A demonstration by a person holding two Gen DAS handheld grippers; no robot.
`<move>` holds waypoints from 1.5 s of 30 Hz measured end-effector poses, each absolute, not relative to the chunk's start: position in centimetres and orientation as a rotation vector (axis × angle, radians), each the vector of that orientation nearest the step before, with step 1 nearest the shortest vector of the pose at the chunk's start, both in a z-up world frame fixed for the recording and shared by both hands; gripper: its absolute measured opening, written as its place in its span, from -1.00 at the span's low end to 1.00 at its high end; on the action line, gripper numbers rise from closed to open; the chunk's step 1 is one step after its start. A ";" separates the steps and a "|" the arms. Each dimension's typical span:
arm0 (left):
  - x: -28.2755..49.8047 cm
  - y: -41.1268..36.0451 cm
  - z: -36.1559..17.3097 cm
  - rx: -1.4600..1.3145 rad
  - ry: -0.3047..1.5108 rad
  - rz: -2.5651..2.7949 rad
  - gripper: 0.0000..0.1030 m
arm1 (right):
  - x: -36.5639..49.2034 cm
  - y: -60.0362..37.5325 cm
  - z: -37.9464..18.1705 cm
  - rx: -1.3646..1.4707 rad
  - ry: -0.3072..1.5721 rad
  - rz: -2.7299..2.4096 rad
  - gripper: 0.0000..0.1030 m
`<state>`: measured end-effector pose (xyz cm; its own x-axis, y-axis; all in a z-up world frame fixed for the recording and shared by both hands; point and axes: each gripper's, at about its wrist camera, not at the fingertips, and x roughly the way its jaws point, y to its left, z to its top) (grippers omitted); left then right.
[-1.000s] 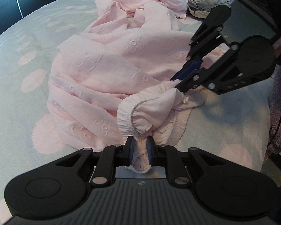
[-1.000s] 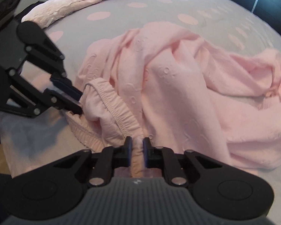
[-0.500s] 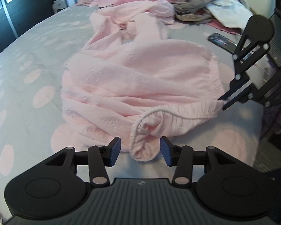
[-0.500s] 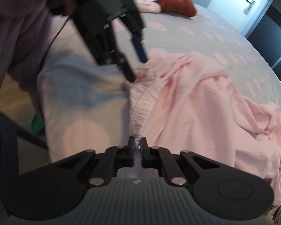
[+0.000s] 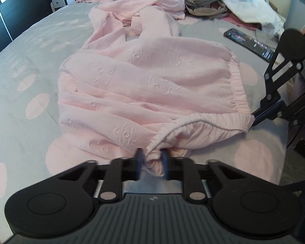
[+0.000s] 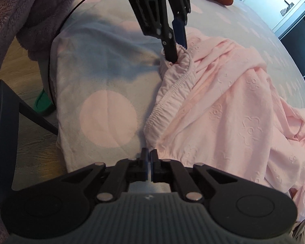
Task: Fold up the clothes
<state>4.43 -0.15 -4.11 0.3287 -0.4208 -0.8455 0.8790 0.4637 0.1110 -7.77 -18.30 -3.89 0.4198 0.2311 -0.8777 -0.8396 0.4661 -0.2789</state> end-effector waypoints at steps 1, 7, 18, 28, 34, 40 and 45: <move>4.0 -0.3 -3.9 0.656 0.830 -0.948 -0.88 | -7.7 -18.5 -3.7 -0.799 0.892 0.768 -0.94; 1.2 -0.6 -3.3 0.760 0.767 -1.007 -0.90 | -6.7 -19.7 -2.6 -0.663 0.910 0.728 -0.81; -1.1 -1.5 -5.1 0.944 0.710 -1.031 -0.90 | -3.0 -19.6 1.5 -0.475 0.829 0.654 -0.32; -0.6 -1.5 -5.8 0.958 0.711 -1.036 -0.90 | 3.4 -17.9 0.1 -0.184 0.954 0.674 -0.44; -0.5 -1.2 -5.9 0.959 0.706 -1.047 -0.91 | 5.4 -17.8 -0.5 -0.047 0.996 0.673 -0.54; 0.0 -0.9 -6.0 0.919 0.731 -1.039 -0.91 | 5.0 -16.2 -1.5 -0.127 1.041 0.711 -0.67; 0.2 -0.7 -6.0 0.896 0.747 -1.035 -0.91 | 3.9 -15.5 -2.1 -0.186 1.061 0.748 -0.62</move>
<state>0.17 -0.67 -6.00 0.3376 -0.3915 -0.8560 0.9357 0.2383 0.2601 3.92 -15.48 -2.11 0.2710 0.4659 -0.8423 -0.6366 0.7431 0.2062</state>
